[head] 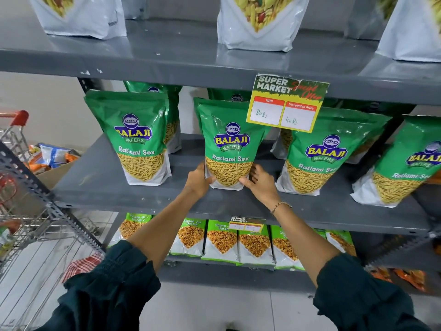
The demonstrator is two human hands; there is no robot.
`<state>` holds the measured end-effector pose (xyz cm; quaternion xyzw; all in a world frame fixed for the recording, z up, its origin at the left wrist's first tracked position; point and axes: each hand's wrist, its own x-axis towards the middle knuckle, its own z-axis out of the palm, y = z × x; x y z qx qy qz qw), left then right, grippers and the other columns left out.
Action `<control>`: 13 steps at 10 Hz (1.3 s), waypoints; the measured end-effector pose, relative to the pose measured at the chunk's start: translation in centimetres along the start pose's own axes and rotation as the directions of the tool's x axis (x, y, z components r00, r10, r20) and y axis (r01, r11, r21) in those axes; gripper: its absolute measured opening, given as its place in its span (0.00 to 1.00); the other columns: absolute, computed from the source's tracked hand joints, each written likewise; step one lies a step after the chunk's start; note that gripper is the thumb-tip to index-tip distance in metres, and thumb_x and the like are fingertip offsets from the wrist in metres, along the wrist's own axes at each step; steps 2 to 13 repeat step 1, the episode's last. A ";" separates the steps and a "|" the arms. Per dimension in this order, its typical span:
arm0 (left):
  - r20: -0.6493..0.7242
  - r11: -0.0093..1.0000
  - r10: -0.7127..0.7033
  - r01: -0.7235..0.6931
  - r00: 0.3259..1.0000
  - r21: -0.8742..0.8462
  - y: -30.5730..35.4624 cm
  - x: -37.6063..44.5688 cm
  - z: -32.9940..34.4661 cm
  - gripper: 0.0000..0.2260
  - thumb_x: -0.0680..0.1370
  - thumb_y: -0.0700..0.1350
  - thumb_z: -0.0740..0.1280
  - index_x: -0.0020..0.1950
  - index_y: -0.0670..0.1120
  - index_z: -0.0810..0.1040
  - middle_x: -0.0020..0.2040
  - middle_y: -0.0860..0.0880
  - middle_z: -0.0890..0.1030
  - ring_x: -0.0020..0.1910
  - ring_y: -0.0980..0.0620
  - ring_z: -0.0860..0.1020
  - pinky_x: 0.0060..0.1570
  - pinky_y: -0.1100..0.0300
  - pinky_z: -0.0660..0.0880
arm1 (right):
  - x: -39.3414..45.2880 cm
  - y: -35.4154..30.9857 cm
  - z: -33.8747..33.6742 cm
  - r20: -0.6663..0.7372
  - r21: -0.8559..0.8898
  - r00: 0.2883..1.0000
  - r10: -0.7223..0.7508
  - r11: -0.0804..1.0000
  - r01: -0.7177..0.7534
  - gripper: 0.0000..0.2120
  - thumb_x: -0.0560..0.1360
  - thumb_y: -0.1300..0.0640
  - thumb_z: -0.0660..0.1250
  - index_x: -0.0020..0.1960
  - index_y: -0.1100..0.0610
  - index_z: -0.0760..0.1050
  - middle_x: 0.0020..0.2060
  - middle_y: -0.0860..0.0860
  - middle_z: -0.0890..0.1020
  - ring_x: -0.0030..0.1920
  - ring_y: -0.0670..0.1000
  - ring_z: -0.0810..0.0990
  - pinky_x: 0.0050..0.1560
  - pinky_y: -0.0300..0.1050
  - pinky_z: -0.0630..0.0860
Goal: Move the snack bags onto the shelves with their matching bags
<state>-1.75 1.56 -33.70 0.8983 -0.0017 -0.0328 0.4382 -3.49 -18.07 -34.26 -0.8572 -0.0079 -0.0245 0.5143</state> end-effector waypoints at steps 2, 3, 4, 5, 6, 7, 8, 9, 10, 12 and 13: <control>-0.009 0.995 0.079 -0.078 0.997 0.067 0.2 -1.4 0.1 0.26 0.78 0.47 0.63 0.73 0.40 0.59 0.72 0.39 0.68 0.70 0.38 0.66 0.64 0.49 0.66 | -2.3 -0.2 0.3 -0.195 -0.142 0.973 -0.122 0.985 0.095 0.13 0.75 0.55 0.65 0.58 0.59 0.73 0.51 0.57 0.82 0.52 0.54 0.80 0.53 0.50 0.77; -0.009 0.995 0.079 -0.078 0.997 0.067 0.2 -1.4 0.1 0.26 0.78 0.47 0.63 0.73 0.40 0.59 0.72 0.39 0.68 0.70 0.38 0.66 0.64 0.49 0.66 | -2.3 -0.2 0.3 -0.195 -0.142 0.973 -0.122 0.985 0.095 0.13 0.75 0.55 0.65 0.58 0.59 0.73 0.51 0.57 0.82 0.52 0.54 0.80 0.53 0.50 0.77; -0.009 0.995 0.079 -0.078 0.997 0.067 0.2 -1.4 0.1 0.26 0.78 0.47 0.63 0.73 0.40 0.59 0.72 0.39 0.68 0.70 0.38 0.66 0.64 0.49 0.66 | -2.3 -0.2 0.3 -0.195 -0.142 0.973 -0.122 0.985 0.095 0.13 0.75 0.55 0.65 0.58 0.59 0.73 0.51 0.57 0.82 0.52 0.54 0.80 0.53 0.50 0.77; -0.009 0.995 0.079 -0.078 0.997 0.067 0.2 -1.4 0.1 0.26 0.78 0.47 0.63 0.73 0.40 0.59 0.72 0.39 0.68 0.70 0.38 0.66 0.64 0.49 0.66 | -2.3 -0.2 0.3 -0.195 -0.142 0.973 -0.122 0.985 0.095 0.13 0.75 0.55 0.65 0.58 0.59 0.73 0.51 0.57 0.82 0.52 0.54 0.80 0.53 0.50 0.77; -0.009 0.995 0.079 -0.078 0.997 0.067 0.2 -1.4 0.1 0.26 0.78 0.47 0.63 0.73 0.40 0.59 0.72 0.39 0.68 0.70 0.38 0.66 0.64 0.49 0.66 | -2.3 -0.2 0.3 -0.195 -0.142 0.973 -0.122 0.985 0.095 0.13 0.75 0.55 0.65 0.58 0.59 0.73 0.51 0.57 0.82 0.52 0.54 0.80 0.53 0.50 0.77; -0.009 0.995 0.079 -0.078 0.997 0.067 0.2 -1.4 0.1 0.26 0.78 0.47 0.63 0.73 0.40 0.59 0.72 0.39 0.68 0.70 0.38 0.66 0.64 0.49 0.66 | -2.3 -0.2 0.3 -0.195 -0.142 0.973 -0.122 0.985 0.095 0.13 0.75 0.55 0.65 0.58 0.59 0.73 0.51 0.57 0.82 0.52 0.54 0.80 0.53 0.50 0.77; -0.009 0.995 0.079 -0.078 0.997 0.067 0.2 -1.4 0.1 0.26 0.78 0.47 0.63 0.73 0.40 0.59 0.72 0.39 0.68 0.70 0.38 0.66 0.64 0.49 0.66 | -2.3 -0.2 0.3 -0.195 -0.142 0.973 -0.122 0.985 0.095 0.13 0.75 0.55 0.65 0.58 0.59 0.73 0.51 0.57 0.82 0.52 0.54 0.80 0.53 0.50 0.77; -0.009 0.995 0.079 -0.078 0.997 0.067 0.2 -1.4 0.1 0.26 0.78 0.47 0.63 0.73 0.40 0.59 0.72 0.39 0.68 0.70 0.38 0.66 0.64 0.49 0.66 | -2.3 -0.2 0.3 -0.195 -0.142 0.973 -0.122 0.985 0.095 0.13 0.75 0.55 0.65 0.58 0.59 0.73 0.51 0.57 0.82 0.52 0.54 0.80 0.53 0.50 0.77; -0.009 0.995 0.079 -0.078 0.997 0.067 0.2 -1.4 0.1 0.26 0.78 0.47 0.63 0.73 0.40 0.59 0.72 0.39 0.68 0.70 0.38 0.66 0.64 0.49 0.66 | -2.3 -0.2 0.3 -0.195 -0.142 0.973 -0.122 0.985 0.095 0.13 0.75 0.55 0.65 0.58 0.59 0.73 0.51 0.57 0.82 0.52 0.54 0.80 0.53 0.50 0.77; -0.009 0.995 0.079 -0.078 0.997 0.067 0.2 -1.4 0.1 0.26 0.78 0.47 0.63 0.73 0.40 0.59 0.72 0.39 0.68 0.70 0.38 0.66 0.64 0.49 0.66 | -2.3 -0.2 0.3 -0.195 -0.142 0.973 -0.122 0.985 0.095 0.13 0.75 0.55 0.65 0.58 0.59 0.73 0.51 0.57 0.82 0.52 0.54 0.80 0.53 0.50 0.77; -0.009 0.995 0.079 -0.078 0.997 0.067 0.2 -1.4 0.1 0.26 0.78 0.47 0.63 0.73 0.40 0.59 0.72 0.39 0.68 0.70 0.38 0.66 0.64 0.49 0.66 | -2.3 -0.2 0.3 -0.195 -0.142 0.973 -0.122 0.985 0.095 0.13 0.75 0.55 0.65 0.58 0.59 0.73 0.51 0.57 0.82 0.52 0.54 0.80 0.53 0.50 0.77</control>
